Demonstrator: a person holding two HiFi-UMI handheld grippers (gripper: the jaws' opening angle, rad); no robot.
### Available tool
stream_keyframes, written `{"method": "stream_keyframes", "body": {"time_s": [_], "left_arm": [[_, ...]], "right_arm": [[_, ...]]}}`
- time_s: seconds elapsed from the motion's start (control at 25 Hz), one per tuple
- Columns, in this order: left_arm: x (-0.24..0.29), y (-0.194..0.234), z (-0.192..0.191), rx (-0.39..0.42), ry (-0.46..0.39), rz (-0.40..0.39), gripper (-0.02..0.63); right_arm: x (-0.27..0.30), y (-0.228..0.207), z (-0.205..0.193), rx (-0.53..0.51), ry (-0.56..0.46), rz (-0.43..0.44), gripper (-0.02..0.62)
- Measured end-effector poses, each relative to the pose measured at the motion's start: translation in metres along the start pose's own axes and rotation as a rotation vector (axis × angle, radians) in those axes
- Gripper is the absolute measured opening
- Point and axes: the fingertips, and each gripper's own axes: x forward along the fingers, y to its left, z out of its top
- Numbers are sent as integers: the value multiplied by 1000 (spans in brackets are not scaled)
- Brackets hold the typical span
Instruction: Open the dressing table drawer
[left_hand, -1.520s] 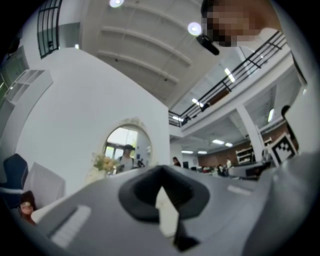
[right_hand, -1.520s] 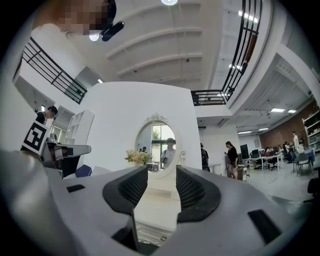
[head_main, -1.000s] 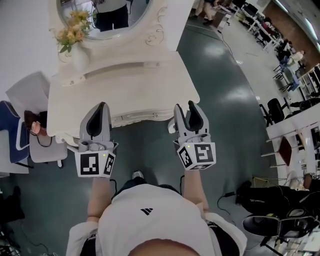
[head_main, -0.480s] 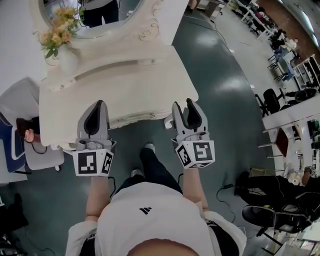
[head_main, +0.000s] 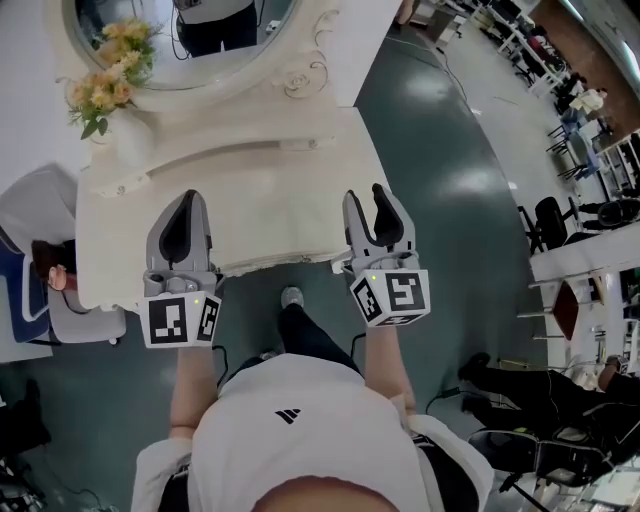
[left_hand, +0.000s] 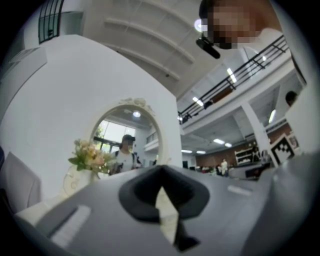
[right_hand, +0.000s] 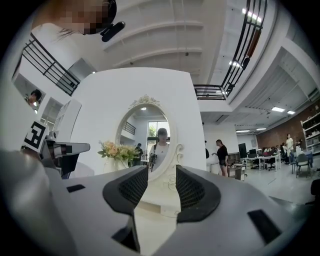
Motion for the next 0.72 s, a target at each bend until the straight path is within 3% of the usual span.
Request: {"method": "stream_keyframes", "body": {"time_s": [0.36, 0.72], "left_arm": [[60, 9, -9, 6, 1, 60, 8], [98, 15, -30, 7, 21, 83, 8]], "right_arm": [[74, -34, -20, 10, 50, 70, 153], [119, -54, -80, 47, 182, 104, 153]]}}
